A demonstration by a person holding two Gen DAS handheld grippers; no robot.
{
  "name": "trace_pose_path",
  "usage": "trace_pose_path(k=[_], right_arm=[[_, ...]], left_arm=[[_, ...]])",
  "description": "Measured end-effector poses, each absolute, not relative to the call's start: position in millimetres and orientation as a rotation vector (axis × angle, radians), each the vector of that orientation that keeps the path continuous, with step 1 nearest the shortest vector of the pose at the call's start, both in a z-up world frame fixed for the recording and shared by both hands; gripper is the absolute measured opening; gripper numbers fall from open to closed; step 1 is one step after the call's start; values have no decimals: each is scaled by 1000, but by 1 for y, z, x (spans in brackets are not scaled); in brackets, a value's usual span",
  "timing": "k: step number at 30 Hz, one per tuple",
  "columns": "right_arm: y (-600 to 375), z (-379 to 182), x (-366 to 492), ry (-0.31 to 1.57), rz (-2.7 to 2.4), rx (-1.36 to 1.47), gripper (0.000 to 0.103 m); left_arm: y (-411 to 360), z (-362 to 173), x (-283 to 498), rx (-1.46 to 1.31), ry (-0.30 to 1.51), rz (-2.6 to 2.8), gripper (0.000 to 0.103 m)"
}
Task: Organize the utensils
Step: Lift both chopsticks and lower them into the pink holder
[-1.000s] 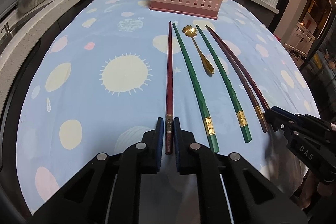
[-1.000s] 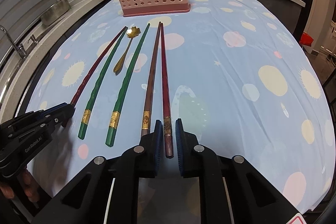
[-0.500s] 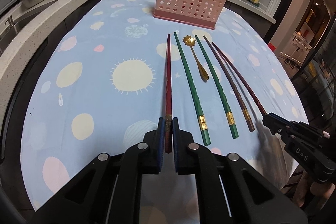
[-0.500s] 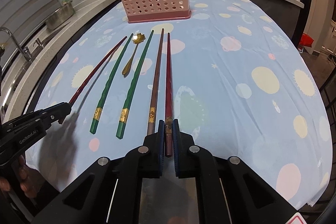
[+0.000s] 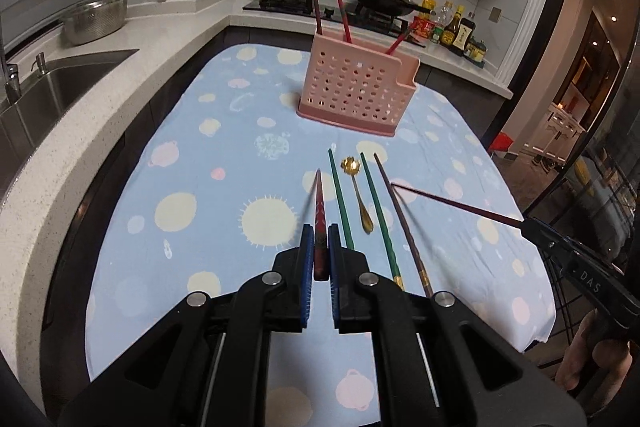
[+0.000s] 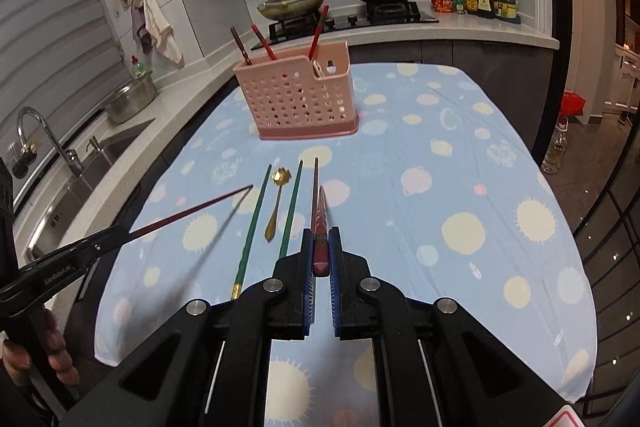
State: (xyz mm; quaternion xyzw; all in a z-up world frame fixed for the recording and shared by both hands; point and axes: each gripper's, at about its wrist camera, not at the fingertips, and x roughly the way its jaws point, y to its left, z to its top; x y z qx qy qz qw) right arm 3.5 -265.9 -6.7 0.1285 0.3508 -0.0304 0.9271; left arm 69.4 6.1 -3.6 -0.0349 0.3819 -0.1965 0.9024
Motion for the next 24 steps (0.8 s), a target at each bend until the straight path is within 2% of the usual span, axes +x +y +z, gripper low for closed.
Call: trace_pose_path(k=[9, 24], right_arm=[[-279, 27, 27, 632, -64, 287, 7], [-295, 62, 64, 544, -60, 306, 7]], left_arm=[[9, 42, 93, -117, 685, -404, 7], [-9, 73, 139, -115, 605, -414, 7]])
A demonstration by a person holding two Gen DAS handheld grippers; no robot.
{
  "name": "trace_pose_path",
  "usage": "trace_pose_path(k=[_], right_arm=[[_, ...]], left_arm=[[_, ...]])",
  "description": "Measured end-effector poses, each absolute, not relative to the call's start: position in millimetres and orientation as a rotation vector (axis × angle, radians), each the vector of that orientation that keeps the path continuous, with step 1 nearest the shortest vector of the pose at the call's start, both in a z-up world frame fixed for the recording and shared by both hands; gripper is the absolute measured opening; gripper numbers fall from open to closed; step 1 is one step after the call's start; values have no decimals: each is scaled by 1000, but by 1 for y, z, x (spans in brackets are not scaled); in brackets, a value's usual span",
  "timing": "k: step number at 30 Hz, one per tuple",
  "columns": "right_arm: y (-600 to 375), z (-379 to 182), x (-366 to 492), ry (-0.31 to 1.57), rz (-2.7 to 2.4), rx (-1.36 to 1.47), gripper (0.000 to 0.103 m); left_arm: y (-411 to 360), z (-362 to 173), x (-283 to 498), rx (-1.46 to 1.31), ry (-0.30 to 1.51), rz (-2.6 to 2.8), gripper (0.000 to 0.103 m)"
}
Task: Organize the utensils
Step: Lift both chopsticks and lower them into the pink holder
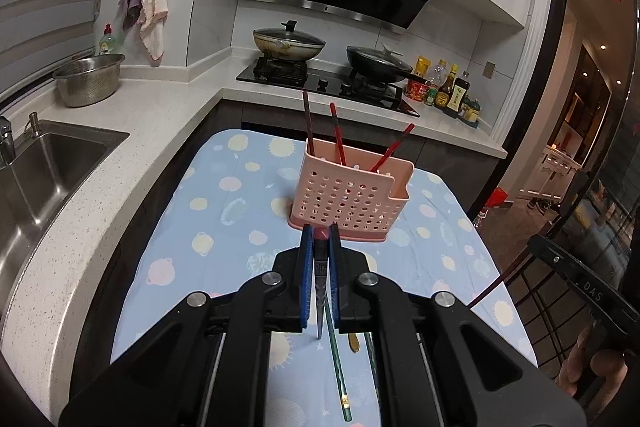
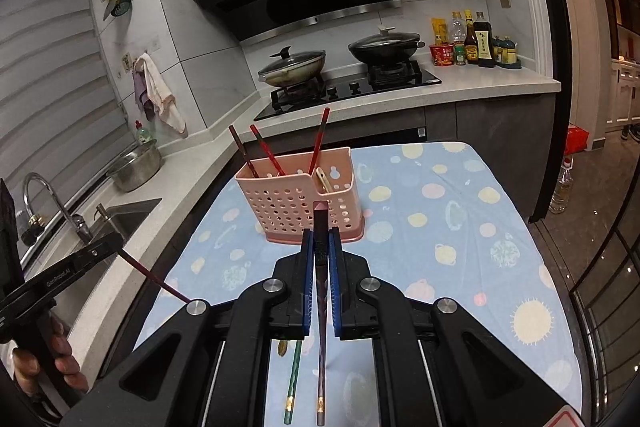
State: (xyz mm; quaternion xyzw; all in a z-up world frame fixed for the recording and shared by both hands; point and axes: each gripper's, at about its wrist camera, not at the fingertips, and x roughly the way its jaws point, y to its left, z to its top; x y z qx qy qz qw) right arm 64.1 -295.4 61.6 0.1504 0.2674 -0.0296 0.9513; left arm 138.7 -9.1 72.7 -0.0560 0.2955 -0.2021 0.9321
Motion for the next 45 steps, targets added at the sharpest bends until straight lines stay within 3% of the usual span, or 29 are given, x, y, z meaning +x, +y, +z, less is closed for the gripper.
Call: trace_pose_path(k=[26, 45], right_arm=[[-303, 170, 194, 316, 24, 311, 7], [-305, 116, 276, 423, 1, 320, 7]], left_arm=[[-58, 214, 240, -113, 284, -467, 7], [-78, 196, 317, -107, 296, -449, 7]])
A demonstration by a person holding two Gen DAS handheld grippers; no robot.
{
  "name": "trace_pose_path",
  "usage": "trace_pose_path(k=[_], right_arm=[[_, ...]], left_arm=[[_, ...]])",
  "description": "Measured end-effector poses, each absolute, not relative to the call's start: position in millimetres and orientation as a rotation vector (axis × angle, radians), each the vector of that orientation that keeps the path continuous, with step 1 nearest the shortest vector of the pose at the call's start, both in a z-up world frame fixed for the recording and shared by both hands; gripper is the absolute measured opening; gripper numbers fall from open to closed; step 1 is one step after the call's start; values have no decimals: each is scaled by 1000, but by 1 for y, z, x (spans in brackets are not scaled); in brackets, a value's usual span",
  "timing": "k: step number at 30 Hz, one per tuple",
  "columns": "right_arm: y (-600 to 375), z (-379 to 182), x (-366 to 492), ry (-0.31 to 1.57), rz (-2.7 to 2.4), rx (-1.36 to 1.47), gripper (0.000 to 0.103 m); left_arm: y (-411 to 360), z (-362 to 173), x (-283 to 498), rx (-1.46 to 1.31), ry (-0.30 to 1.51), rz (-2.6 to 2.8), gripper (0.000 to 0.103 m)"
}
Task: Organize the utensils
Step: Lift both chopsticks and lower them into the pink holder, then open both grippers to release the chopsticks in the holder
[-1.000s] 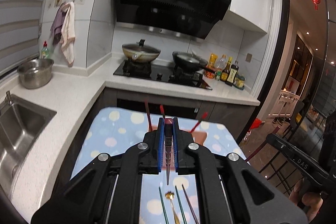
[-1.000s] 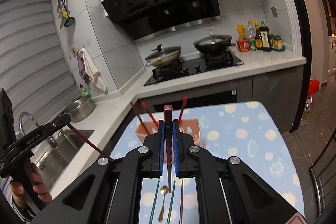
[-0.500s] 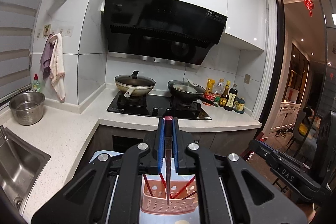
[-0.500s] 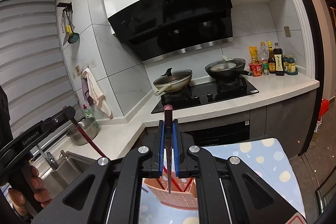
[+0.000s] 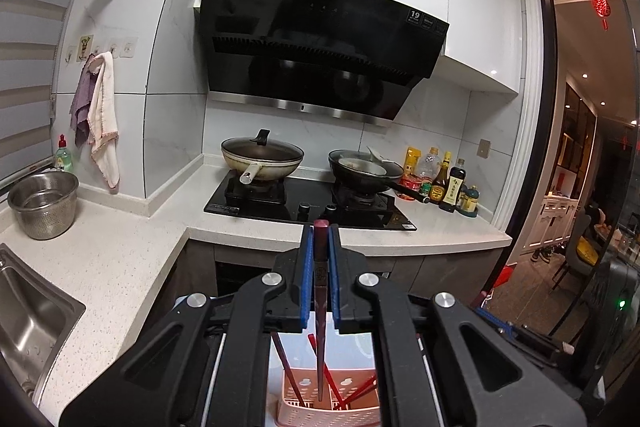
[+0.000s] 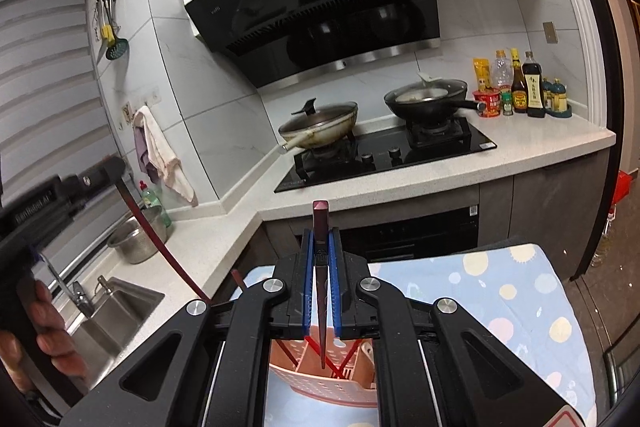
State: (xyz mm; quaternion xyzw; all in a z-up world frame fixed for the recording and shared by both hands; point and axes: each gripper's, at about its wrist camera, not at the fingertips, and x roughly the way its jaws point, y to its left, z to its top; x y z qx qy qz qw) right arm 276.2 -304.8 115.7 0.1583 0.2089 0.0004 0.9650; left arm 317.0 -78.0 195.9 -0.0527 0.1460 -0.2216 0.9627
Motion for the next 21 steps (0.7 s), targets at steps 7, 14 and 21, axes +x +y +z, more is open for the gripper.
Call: trace_pose_path(k=[7, 14, 21], right_arm=[[-307, 88, 283, 483, -21, 313, 7], [-311, 81, 275, 488, -56, 315, 27], [-309, 91, 253, 469, -51, 296, 36]], left_arm=[[-81, 169, 335, -100, 357, -429, 7], [-77, 140, 344, -125, 428, -422, 27], [-68, 135, 321, -118, 415, -356, 72]])
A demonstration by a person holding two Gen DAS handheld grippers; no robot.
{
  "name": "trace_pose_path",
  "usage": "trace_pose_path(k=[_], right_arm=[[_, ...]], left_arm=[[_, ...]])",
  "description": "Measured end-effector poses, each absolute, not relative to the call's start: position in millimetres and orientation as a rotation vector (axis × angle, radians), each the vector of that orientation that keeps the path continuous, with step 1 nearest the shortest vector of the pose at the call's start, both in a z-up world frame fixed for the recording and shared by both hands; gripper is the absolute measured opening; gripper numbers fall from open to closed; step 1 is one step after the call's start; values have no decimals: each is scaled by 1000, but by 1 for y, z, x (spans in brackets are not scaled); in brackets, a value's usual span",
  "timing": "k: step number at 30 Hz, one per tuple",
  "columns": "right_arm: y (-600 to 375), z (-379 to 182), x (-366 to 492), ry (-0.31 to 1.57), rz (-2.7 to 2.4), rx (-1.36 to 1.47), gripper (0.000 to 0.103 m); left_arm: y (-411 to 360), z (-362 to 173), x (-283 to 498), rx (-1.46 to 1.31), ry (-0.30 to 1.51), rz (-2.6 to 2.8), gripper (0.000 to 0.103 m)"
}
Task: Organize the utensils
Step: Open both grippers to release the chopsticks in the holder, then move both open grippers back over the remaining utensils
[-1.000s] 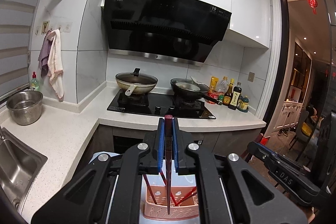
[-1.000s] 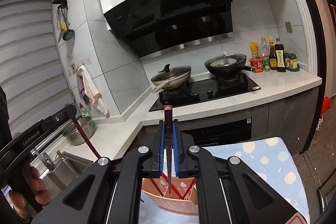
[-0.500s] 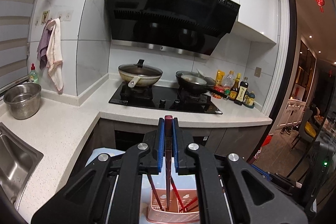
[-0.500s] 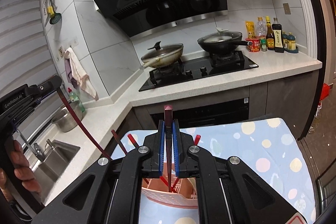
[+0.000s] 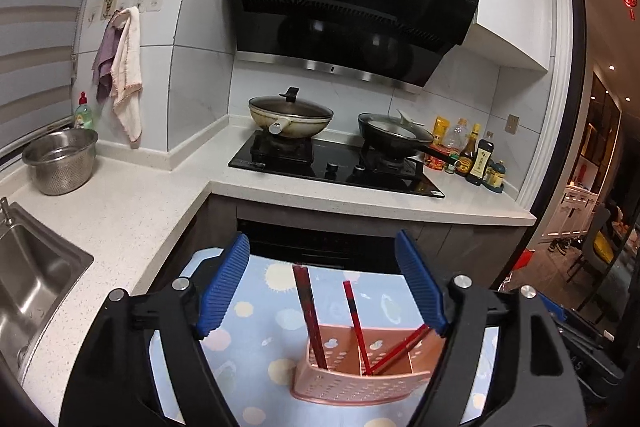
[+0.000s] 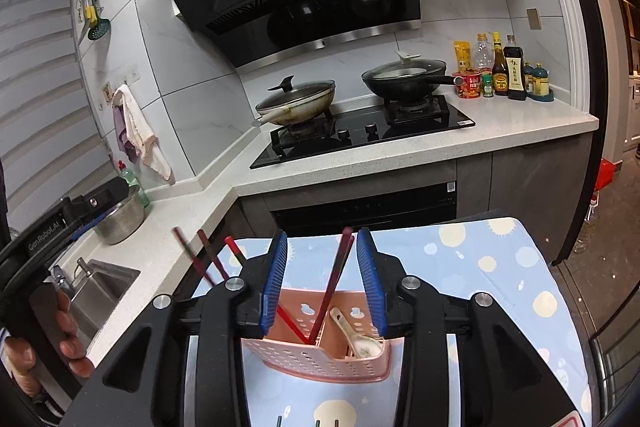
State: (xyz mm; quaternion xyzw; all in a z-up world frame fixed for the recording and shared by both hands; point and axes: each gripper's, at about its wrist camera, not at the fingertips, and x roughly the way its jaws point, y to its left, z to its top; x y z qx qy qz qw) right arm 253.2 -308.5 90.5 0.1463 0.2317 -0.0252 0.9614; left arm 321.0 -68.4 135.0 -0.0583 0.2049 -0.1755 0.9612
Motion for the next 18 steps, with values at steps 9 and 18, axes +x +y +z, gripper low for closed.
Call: trace_pose_path(k=[9, 18], right_arm=[[-286, 89, 215, 511, -29, 233, 36], [-260, 47, 157, 622, -23, 190, 36]], left_arm=[[-45, 116, 283, -122, 504, -330, 72], [-29, 68, 223, -79, 612, -308, 72]])
